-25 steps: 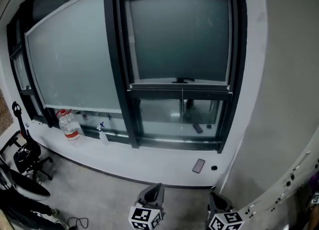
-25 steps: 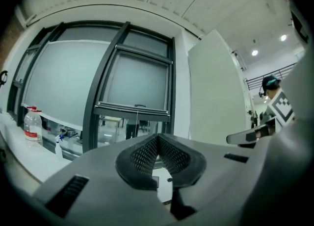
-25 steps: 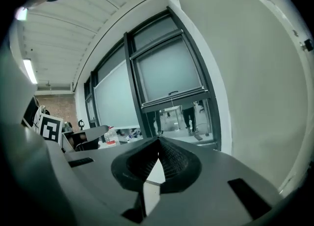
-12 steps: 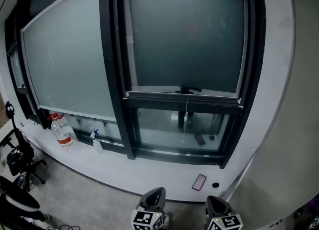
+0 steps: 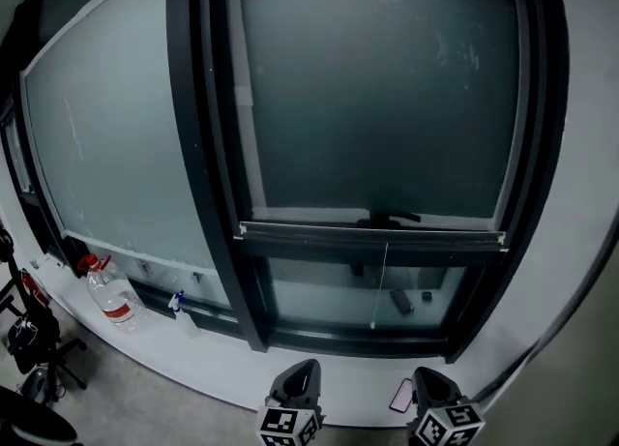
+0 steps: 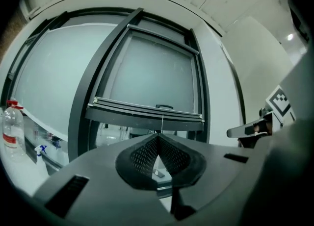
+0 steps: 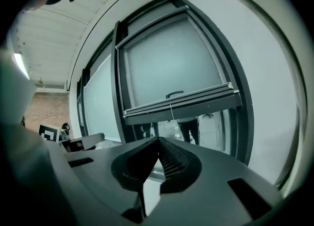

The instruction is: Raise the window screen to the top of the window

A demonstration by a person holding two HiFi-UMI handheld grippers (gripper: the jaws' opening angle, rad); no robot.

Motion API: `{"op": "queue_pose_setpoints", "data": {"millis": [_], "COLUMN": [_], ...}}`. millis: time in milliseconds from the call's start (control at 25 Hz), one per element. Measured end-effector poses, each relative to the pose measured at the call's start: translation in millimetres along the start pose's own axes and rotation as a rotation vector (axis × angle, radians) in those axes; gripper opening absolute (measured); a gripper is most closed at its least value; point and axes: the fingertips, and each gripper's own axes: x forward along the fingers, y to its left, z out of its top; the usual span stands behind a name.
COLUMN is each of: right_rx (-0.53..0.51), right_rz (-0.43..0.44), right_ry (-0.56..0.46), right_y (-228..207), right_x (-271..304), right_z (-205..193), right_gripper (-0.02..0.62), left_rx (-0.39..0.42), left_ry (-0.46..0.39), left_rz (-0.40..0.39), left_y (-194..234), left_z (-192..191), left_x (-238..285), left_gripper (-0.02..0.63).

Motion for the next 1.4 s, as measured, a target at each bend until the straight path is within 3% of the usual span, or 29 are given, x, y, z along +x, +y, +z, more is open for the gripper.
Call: {"op": "queue_pose_setpoints", "data": {"millis": [160, 400, 520, 600, 720, 840, 920, 960, 1080, 1240, 1320, 1400], "right_rx": [-0.006, 0.007, -0.066, -0.096, -0.049, -0.034, -0.093, -0.148, -0.422, -0.92, -1.067, -1.166], "right_rz": [-0.001, -0.012, -0.031, 0.003, 0.125, 0.24, 0.286, 0.298, 0.29, 0.207, 0.183, 0.174], "right_ry": [0.045, 0.058, 0.031, -0.019, -0.109, -0.111, -0.071, -0.052, 0.011, 0.124, 0.176, 0.225], "right_y": [0.7, -7.8, -25.5, -29.1, -26.1, -31.1, -40.1, -45.6, -64.1, -95.6, -104.3, -108.0], "right_x": [44.0, 87.5, 102.8, 113.0, 128.7, 143.8, 153.7, 159.5, 177.4, 208.3, 225.7, 239.9], "right_z": [0.3, 6.6, 17.6, 28.2, 46.8, 61.6, 64.6, 66.1, 80.3, 104.1, 115.2, 122.9], "right_gripper": [0.005, 0.005, 0.005, 0.005, 0.005, 0.005, 0.008, 0.046, 0.094, 0.092, 0.092, 0.092], "left_rx": [0.022, -0.095, -0.072, -0.064, 0.002, 0.141, 0.24, 0.304, 0.573, 0.975, 1.162, 1.29], "left_ry": [0.015, -0.026, -0.001, 0.003, 0.016, 0.01, -0.002, -0.003, 0.028, 0.133, 0.203, 0.269], "left_rz": [-0.041, -0.033, -0.034, -0.03, -0.013, -0.04, -0.067, -0.08, -0.127, -0.151, -0.176, -0.198], "left_y": [18.3, 49.6, 49.1, 49.4, 50.7, 38.9, 28.3, 24.3, 21.5, 42.5, 54.5, 64.9], "left_z": [4.0, -3.3, -10.2, -9.3, 0.3, 15.0, 27.8, 34.2, 46.1, 60.9, 64.4, 64.2], "left_x": [36.6, 72.8, 97.7, 113.1, 135.3, 163.0, 178.2, 185.9, 215.2, 257.0, 272.9, 284.3], "left_gripper": [0.003, 0.003, 0.003, 0.003, 0.003, 0.003, 0.003, 0.005, 0.07, 0.074, 0.072, 0.062]}}
